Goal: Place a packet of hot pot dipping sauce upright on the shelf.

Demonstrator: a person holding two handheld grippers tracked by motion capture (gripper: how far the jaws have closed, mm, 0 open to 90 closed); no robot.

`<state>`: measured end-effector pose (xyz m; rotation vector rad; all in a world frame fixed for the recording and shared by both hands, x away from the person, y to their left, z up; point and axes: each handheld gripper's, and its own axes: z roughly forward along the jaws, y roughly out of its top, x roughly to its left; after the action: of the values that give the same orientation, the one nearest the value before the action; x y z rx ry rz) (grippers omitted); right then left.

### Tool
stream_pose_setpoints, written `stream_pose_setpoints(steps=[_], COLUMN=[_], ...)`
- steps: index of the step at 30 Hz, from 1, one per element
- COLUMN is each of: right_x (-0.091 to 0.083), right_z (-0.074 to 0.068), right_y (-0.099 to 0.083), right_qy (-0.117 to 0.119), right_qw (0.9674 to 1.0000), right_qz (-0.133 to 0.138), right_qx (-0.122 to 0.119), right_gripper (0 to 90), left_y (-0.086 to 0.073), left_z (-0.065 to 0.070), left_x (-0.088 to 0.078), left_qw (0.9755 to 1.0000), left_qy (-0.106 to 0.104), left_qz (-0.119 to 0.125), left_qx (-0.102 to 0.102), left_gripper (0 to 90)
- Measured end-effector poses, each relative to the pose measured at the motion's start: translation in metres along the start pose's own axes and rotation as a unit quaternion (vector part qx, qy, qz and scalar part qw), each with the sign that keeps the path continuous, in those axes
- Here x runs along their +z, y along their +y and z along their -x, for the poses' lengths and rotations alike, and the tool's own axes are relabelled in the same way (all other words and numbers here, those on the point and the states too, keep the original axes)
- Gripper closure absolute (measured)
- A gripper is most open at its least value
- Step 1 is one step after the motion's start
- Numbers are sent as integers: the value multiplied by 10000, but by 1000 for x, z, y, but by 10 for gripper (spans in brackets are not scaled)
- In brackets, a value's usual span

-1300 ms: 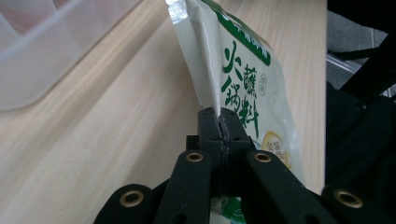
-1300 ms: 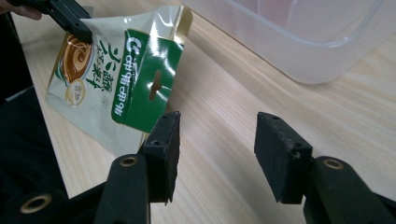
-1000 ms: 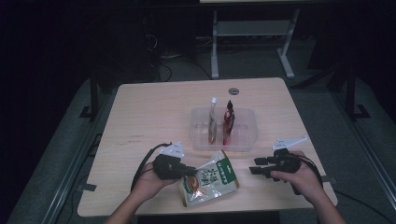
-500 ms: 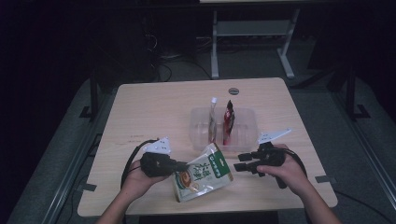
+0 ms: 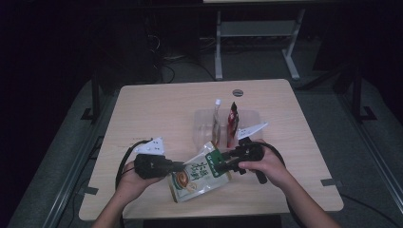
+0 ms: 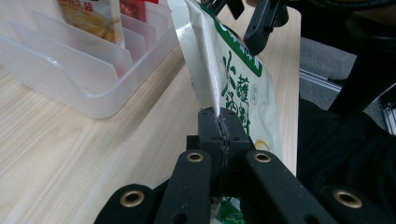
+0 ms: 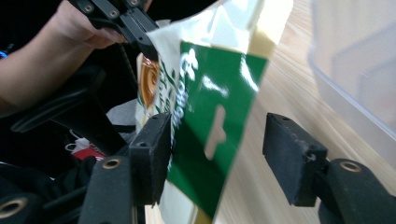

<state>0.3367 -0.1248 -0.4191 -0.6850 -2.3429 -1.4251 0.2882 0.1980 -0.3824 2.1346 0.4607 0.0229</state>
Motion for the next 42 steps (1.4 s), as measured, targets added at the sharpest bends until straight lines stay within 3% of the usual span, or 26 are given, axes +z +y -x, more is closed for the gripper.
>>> stream_pose_setpoints(steps=[5, 10, 18, 25, 30, 39, 42], right_x=[11, 9, 4, 4, 3, 2, 1], right_z=[0, 0, -1, -5, -6, -8, -9], right_y=[2, -2, -2, 0, 0, 1, 2], right_qy=[218, 360, 499, 526, 464, 618, 651], right_qw=[9997, 9993, 9987, 9986, 9988, 9979, 9977], right_qz=[-44, -38, 5, -88, -115, -164, -167], right_qx=[-35, -19, 69, -6, -34, 65, 51], right_gripper=[481, 555, 699, 832, 881, 899, 900], left_y=[1, 1, 1, -1, 0, -2, -2], left_z=[1, 3, 4, 3, 2, 1, 2], left_x=[0, 3, 5, 5, 5, 5, 9], left_qw=[10000, 9999, 9999, 9999, 9999, 9999, 9998], left_qy=[-38, -92, -103, -65, -53, -39, 50], left_qz=[35, 22, 39, 29, 66, 101, 3], left_qx=[44, 79, 109, 117, 120, 128, 172], left_gripper=[900, 900, 900, 899, 899, 892, 881])
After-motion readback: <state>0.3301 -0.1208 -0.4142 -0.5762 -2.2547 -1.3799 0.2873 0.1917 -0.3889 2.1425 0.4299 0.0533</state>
